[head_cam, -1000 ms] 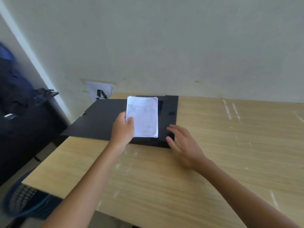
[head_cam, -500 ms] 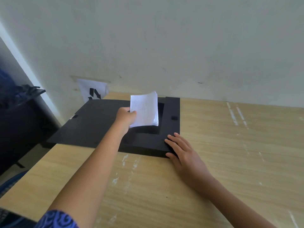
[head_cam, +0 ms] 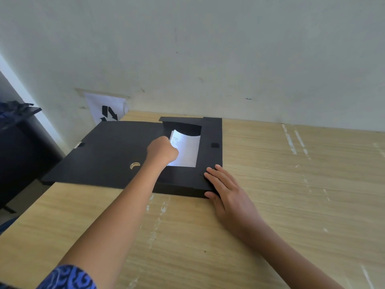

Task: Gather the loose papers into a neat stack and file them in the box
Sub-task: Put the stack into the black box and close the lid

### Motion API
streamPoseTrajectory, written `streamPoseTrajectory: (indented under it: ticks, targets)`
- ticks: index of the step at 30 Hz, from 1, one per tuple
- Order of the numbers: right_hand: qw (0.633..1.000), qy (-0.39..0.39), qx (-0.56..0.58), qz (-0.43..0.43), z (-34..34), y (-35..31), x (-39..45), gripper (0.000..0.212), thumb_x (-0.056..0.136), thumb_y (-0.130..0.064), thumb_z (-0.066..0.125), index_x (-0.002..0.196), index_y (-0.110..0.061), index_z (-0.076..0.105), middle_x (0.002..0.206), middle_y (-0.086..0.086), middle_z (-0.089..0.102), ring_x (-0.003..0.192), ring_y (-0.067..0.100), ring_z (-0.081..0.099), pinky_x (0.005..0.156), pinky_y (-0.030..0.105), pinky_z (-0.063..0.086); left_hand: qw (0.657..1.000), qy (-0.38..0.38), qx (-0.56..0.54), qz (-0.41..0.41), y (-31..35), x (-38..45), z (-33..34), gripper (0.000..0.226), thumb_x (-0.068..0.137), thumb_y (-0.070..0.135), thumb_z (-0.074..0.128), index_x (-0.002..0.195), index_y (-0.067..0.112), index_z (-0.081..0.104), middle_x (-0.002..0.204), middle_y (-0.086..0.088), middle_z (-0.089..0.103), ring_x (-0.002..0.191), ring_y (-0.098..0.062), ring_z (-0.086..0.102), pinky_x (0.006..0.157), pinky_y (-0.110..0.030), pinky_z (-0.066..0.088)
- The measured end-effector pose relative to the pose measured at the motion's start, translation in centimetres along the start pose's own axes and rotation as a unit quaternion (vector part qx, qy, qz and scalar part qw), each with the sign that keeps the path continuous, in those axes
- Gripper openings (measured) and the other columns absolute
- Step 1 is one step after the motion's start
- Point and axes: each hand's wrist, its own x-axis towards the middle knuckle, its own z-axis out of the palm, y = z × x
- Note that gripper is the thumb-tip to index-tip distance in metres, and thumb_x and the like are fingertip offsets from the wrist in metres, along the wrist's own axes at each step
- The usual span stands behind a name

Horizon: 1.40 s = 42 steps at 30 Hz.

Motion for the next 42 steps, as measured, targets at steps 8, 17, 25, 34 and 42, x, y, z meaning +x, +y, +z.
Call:
streamPoseTrajectory:
  ticks: [8, 17, 25, 34, 42]
  targets:
    - [1.0, -0.012, -0.016, 0.009, -0.3, -0.2, 0.1, 0.05, 0.103, -0.037, 0.046, 0.149, -0.017, 0.045, 0.157, -0.008, 0.039, 0.152, 0.008, 0.016, 0.12, 0.021, 0.016, 0.995, -0.083, -0.012, 0.048, 2.3, -0.6, 1.2, 0.036, 0.091, 0.011, 0.05, 0.061, 0.014, 0.03, 0.06, -0.001, 0.03, 0.051, -0.018, 0.029, 0.049, -0.028, 0.022]
    - [0.996, -0.034, -0.084, 0.013, -0.7, -1.1, -0.2, 0.052, 0.106, -0.039, 0.036, 0.154, -0.02, 0.035, 0.162, -0.008, 0.03, 0.154, 0.01, 0.009, 0.125, 0.03, 0.006, 0.976, -0.16, -0.107, 0.107, -0.8, -4.5, -2.8, 0.046, 0.107, 0.021, 0.038, 0.152, 0.023, 0.047, 0.153, 0.001, 0.051, 0.142, -0.021, 0.046, 0.114, -0.036, 0.035]
    - [0.996, -0.06, -0.057, 0.036, -1.0, -1.6, -0.4, 0.052, 0.106, -0.04, 0.032, 0.156, -0.024, 0.029, 0.164, -0.014, 0.021, 0.153, 0.003, -0.001, 0.123, 0.029, 0.017, 0.989, -0.125, 0.016, 0.08, -0.9, -5.6, -2.0, 0.032, 0.1, 0.018, 0.035, 0.104, 0.007, 0.065, 0.108, -0.022, 0.062, 0.108, -0.038, 0.059, 0.094, -0.048, 0.049]
    - [0.994, -0.058, -0.083, 0.027, -1.0, -1.4, -0.4, 0.054, 0.105, -0.044, 0.032, 0.154, -0.021, 0.033, 0.163, -0.009, 0.028, 0.154, 0.008, 0.006, 0.125, 0.036, 0.017, 0.991, -0.102, 0.014, 0.084, -1.1, -6.0, -2.3, 0.047, 0.104, 0.038, 0.031, 0.133, 0.015, 0.06, 0.136, -0.012, 0.063, 0.136, -0.039, 0.046, 0.121, -0.066, 0.014]
    - [0.979, -0.032, -0.183, -0.087, 3.3, -8.3, 3.5, 0.056, 0.101, -0.044, 0.028, 0.143, -0.016, 0.053, 0.148, 0.003, 0.053, 0.144, 0.025, 0.04, 0.119, 0.04, 0.019, 0.993, 0.115, -0.004, 0.04, -11.5, -9.2, -5.3, 0.047, 0.103, 0.04, 0.046, 0.148, 0.028, 0.048, 0.142, 0.001, 0.057, 0.131, -0.028, 0.048, 0.095, -0.048, 0.053]
